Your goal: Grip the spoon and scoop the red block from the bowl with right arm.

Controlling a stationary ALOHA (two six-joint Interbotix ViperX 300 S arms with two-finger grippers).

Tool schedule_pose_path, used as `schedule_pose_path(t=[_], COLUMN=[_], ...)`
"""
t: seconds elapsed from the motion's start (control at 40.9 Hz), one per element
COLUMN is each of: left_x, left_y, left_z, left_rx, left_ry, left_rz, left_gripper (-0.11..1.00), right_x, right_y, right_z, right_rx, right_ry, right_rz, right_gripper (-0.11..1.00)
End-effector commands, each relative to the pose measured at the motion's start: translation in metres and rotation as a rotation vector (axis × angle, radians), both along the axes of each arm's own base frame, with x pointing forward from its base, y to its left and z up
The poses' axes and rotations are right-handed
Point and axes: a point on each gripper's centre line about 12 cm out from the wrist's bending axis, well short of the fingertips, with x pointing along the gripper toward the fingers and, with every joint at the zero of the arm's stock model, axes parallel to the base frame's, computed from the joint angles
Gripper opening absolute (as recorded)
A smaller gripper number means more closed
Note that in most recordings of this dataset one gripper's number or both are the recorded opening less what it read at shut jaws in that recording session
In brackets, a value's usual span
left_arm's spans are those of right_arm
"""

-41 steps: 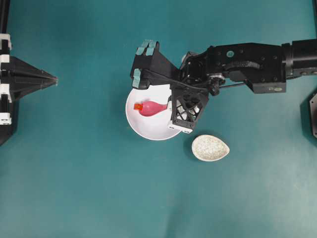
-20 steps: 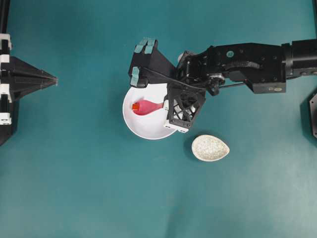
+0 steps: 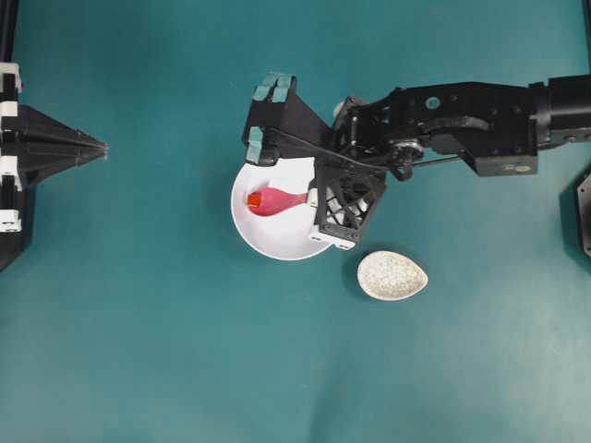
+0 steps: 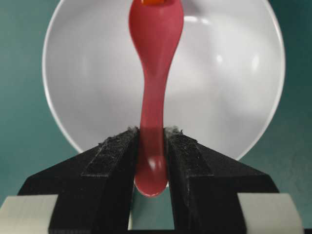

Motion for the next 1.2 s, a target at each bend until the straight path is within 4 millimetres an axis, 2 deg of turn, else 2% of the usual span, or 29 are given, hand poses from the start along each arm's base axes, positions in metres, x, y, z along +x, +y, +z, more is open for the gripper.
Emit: schedule_pose_path(t=[0.0, 0.342, 0.709, 0.904, 1.173], left_x=[0.003, 0.003, 0.003, 0.002, 0.002], left_y=[0.001, 0.001, 0.001, 0.001, 0.001], left_z=[0.011, 0.011, 0.011, 0.011, 0.01], left_rx=[0.003, 0.003, 0.004, 0.001, 0.001], left_ry=[-0.027, -0.027, -0.027, -0.025, -0.022], left_rz=[0.003, 0.003, 0.003, 0.003, 0.003], left_gripper=[0.0, 0.0, 0.0, 0.0, 0.0], right_x=[-0.005, -0.03, -0.071, -0.092, -0.099], right_y=[0.004, 0.012, 0.017, 0.017, 0.016], right_z=[0.019, 0.012, 0.007, -0.003, -0.011], right_rx=[0.002, 0.044, 0.05, 0.047, 0.043], right_ry=[-0.056, -0.13, -0.236, -0.296, -0.334], right_rz=[-0.003, -0.091, -0.108, -0.115, -0.119], right_gripper=[0.26, 0.26, 0.26, 0.26, 0.26])
